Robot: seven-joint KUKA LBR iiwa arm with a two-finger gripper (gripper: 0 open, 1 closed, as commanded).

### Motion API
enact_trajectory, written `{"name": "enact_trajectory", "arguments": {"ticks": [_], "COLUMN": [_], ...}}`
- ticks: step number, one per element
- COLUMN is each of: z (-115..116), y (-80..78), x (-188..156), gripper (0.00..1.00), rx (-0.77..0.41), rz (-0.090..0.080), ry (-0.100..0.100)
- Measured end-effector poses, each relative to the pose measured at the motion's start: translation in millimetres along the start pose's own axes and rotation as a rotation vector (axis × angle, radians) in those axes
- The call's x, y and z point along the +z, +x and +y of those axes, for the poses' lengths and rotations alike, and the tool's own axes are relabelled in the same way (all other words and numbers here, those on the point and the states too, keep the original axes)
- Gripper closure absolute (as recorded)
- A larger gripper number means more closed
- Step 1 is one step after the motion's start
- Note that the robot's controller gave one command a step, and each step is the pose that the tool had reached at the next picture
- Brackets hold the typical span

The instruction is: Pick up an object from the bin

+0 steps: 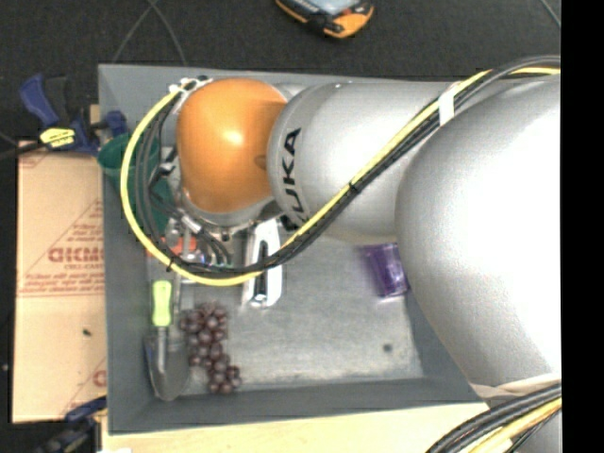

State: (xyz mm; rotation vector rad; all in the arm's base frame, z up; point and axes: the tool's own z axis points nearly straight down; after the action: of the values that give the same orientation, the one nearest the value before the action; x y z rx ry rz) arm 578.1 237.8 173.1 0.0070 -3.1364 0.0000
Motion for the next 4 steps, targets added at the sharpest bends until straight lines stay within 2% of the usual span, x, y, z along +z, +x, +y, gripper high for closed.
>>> {"name": "enact_trajectory", "arguments": {"ticks": [1,2,3,4], "z": [-1,-32,-48,-87], "y": [-2.1,65.0,90.4,65.9], "x": [-5,94,50,73], "gripper": [0.00,0.00,0.00,0.00], "rx": [0.005,-0.310,-0.441,-0.278], "rz": [-0.008,-0.009,-0.019,-0.009], "ry": [-0.002,-0.001,0.000,-0.001]}}
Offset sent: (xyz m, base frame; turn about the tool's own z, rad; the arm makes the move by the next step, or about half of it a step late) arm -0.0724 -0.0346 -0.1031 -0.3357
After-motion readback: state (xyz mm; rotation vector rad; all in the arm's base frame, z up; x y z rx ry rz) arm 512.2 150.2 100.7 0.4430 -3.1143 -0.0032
